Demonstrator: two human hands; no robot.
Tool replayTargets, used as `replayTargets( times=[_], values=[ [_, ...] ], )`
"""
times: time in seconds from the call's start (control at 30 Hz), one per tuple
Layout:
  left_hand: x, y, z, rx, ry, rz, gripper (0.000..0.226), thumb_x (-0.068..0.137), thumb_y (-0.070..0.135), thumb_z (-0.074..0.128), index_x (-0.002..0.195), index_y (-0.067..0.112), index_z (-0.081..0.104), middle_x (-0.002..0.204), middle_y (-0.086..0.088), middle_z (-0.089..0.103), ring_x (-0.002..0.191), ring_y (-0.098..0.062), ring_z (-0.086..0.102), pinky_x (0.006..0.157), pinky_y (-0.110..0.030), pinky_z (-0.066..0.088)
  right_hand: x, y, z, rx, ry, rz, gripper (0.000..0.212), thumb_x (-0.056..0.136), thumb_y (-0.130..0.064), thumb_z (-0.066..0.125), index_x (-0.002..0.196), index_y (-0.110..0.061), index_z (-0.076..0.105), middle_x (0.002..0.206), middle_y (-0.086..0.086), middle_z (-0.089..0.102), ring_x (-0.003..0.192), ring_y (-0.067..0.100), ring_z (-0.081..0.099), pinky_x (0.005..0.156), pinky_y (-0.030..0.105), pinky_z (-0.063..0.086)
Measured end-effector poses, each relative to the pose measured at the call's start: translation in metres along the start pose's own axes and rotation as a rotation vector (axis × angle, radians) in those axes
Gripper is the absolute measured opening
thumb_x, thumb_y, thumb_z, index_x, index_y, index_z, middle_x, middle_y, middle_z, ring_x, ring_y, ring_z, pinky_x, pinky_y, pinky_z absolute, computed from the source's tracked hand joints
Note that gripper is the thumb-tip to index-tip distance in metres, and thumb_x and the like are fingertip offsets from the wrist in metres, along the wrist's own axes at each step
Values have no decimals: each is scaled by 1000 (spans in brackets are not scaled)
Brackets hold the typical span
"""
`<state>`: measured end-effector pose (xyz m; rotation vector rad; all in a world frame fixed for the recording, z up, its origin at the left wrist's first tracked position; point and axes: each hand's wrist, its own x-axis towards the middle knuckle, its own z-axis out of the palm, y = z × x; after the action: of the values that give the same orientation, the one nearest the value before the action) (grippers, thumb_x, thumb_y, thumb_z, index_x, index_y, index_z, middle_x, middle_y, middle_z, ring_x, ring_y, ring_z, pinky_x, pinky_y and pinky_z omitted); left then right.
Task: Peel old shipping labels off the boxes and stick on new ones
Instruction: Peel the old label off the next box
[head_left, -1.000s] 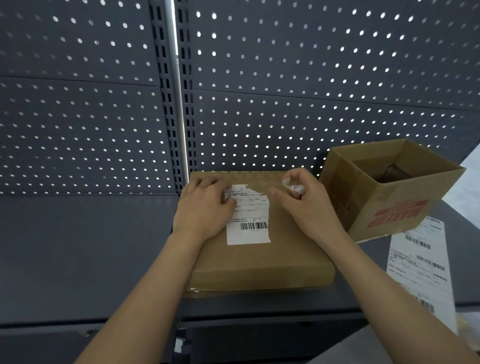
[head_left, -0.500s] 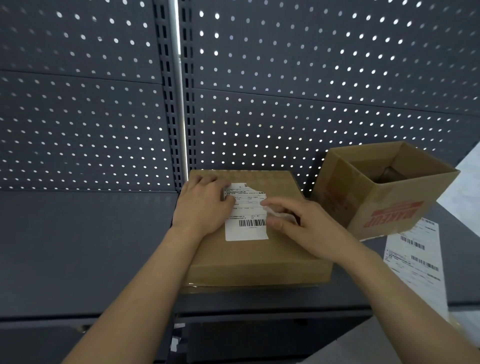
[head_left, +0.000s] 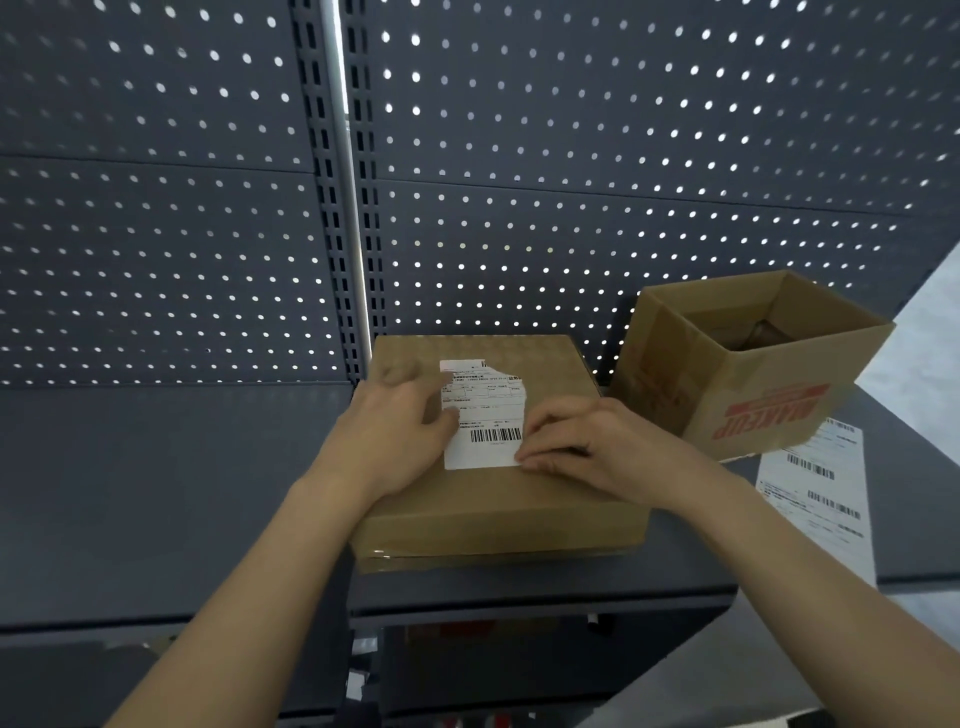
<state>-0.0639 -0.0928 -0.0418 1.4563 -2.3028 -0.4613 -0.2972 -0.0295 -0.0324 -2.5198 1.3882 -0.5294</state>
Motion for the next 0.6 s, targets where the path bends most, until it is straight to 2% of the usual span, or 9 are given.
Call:
replayTargets(
  times=[0.1, 0.23, 0.33, 0.5, 0.6],
  values=[
    [-13, 3, 10, 98, 47, 22, 49, 97, 44, 42, 145, 32, 42, 150, 4, 37, 142, -21, 20, 115, -42, 19, 1, -4, -1, -77, -21, -33, 21, 95, -31, 59, 107, -21, 74, 110, -11, 62, 96, 1, 57, 86, 25, 49],
    [-16, 5, 12, 82, 56, -6, 50, 96, 46, 42, 145, 34, 41, 152, 6, 35, 144, -20, 17, 118, -41, 15, 0, -7, 6, -149, 5, -67, 19, 97, -29, 52, 101, -18, 67, 108, -9, 59, 94, 5, 56, 83, 27, 50],
    [-18, 5, 11, 83, 71, -4, 50, 97, 46, 42, 145, 35, 41, 152, 8, 34, 144, -17, 15, 117, -39, 14, 3, -9, 7, -115, -13, -24, 20, 98, -33, 47, 101, -22, 64, 106, -15, 53, 92, 3, 52, 82, 26, 49],
    [-20, 6, 8, 62, 78, -22, 49, 96, 47, 44, 144, 37, 43, 150, 11, 36, 142, -13, 17, 113, -35, 19, 3, -6, 9, 1, -7, 66, 11, 97, -33, 56, 101, -29, 65, 104, -19, 55, 96, 1, 54, 85, 29, 48],
    [-22, 7, 8, 43, 80, -27, 49, 95, 46, 45, 143, 38, 43, 151, 13, 34, 142, -12, 17, 113, -35, 20, 0, -5, 10, 66, 16, 91, 12, 95, -37, 58, 103, -31, 66, 103, -21, 55, 97, 3, 55, 82, 25, 47]
  ],
)
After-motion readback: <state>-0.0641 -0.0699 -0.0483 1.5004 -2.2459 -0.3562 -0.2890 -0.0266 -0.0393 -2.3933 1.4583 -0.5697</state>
